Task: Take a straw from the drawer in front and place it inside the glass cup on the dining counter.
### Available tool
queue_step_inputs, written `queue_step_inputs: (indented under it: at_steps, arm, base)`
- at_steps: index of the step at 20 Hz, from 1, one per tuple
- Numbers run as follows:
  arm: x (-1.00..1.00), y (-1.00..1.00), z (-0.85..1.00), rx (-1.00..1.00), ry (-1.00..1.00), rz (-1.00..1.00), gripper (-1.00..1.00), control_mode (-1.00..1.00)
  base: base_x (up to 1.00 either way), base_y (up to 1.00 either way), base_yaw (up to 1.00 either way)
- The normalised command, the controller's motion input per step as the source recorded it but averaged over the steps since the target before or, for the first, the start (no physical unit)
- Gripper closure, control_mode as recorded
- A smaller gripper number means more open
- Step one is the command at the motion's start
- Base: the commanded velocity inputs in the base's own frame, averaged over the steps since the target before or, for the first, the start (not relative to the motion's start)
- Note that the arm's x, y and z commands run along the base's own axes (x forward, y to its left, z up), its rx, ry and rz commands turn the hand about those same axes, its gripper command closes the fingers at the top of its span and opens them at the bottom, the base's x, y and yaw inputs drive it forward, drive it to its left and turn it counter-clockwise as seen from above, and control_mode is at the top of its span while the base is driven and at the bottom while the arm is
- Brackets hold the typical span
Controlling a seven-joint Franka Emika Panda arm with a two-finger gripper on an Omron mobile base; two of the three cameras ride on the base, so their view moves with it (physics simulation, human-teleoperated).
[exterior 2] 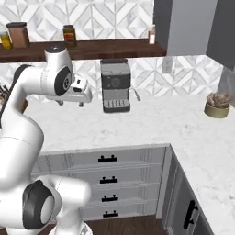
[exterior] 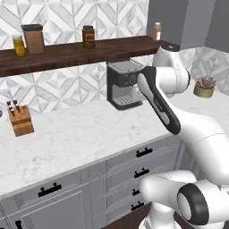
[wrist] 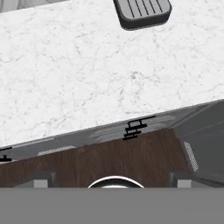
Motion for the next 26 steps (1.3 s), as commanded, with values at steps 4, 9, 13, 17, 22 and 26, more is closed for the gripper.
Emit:
queue_step_inputs:
  at_steps: [4, 9, 13, 17, 22, 26]
  arm:
    - [0.00, 0.00, 0.00, 0.00, 0.00, 0.00, -1.00, 1.00]
    - [0.00, 0.00, 0.00, 0.00, 0.00, 0.00, -1.00, 1.00]
    - [0.00, 0.00, 0.00, 0.00, 0.00, 0.00, -1.00, 1.00]
    - [0.00, 0.00, 0.00, 0.00, 0.00, 0.00, -1.00, 1.00]
    - [0.00, 0.00, 0.00, 0.00, 0.00, 0.00, -1.00, 1.00]
    - [0.00, 0.00, 0.00, 0.00, 0.00, 0.00, -1.00, 1.00]
  base:
    - [0.00, 0.81, -0.62]
    - [0.00, 0.79, -0.62]
    - [0.00, 0.77, -0.58]
    - [0.00, 0.75, -0.57]
    - [-0.08, 0.60, -0.54]
    - [-0.34, 0.54, -0.49]
